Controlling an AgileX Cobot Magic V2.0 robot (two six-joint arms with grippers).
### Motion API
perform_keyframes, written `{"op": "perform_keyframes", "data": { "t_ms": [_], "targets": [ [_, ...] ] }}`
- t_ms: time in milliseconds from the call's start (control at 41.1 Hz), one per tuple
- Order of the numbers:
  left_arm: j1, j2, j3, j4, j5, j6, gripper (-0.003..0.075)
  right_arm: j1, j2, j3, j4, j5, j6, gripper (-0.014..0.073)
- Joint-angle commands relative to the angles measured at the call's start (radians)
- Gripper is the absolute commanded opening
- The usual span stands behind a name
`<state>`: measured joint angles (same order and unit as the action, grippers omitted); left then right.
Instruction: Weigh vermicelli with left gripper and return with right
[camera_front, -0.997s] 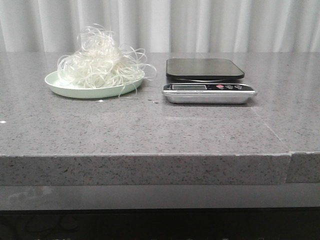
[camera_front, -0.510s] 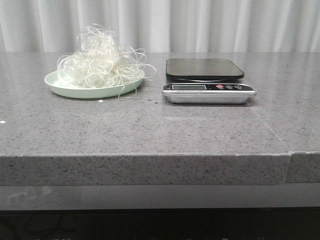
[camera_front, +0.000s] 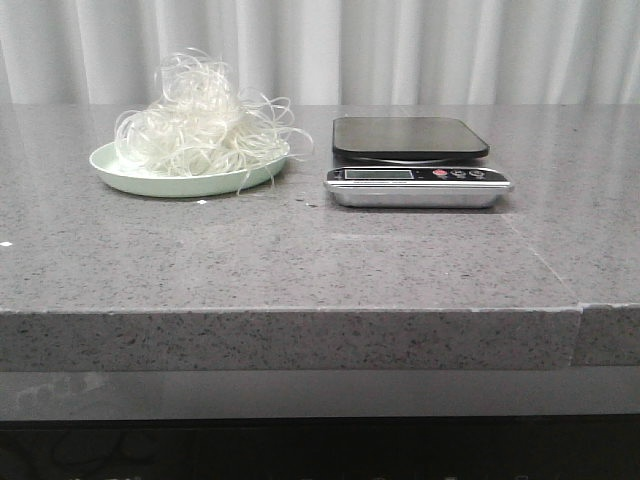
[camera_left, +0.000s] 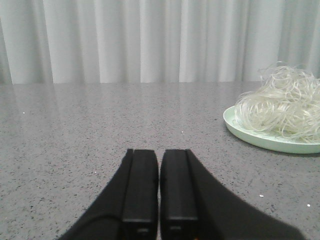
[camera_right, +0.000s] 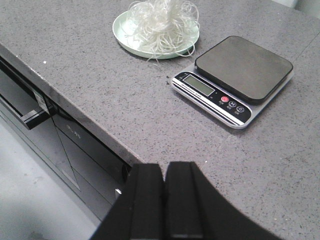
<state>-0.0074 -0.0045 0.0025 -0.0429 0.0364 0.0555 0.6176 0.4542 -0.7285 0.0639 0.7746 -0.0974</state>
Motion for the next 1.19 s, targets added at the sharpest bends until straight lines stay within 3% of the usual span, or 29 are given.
{"op": "perform_keyframes", "data": {
  "t_ms": [0,535,948,1167],
  "targets": [
    [-0.005,-0.019,0.006,-0.001,-0.088,-0.008,0.0141,-0.005,0.005,-0.024,-0.004,-0.067,-0.003,0.0145],
    [-0.005,-0.019,0.006,-0.001,-0.088,-0.008,0.0141,-0.027,-0.016,-0.011,-0.011,-0.083,-0.007,0.0145],
    [-0.005,-0.019,0.006,-0.001,-0.088,-0.008,0.0141,-0.470,-0.331,0.395,-0.010,-0.534,-0.007,0.0145],
    [-0.005,-0.019,0.006,-0.001,-0.088,-0.008,0.0141,-0.584,-0.443,0.587,-0.003,-0.646,-0.007,0.0145]
  ]
}}
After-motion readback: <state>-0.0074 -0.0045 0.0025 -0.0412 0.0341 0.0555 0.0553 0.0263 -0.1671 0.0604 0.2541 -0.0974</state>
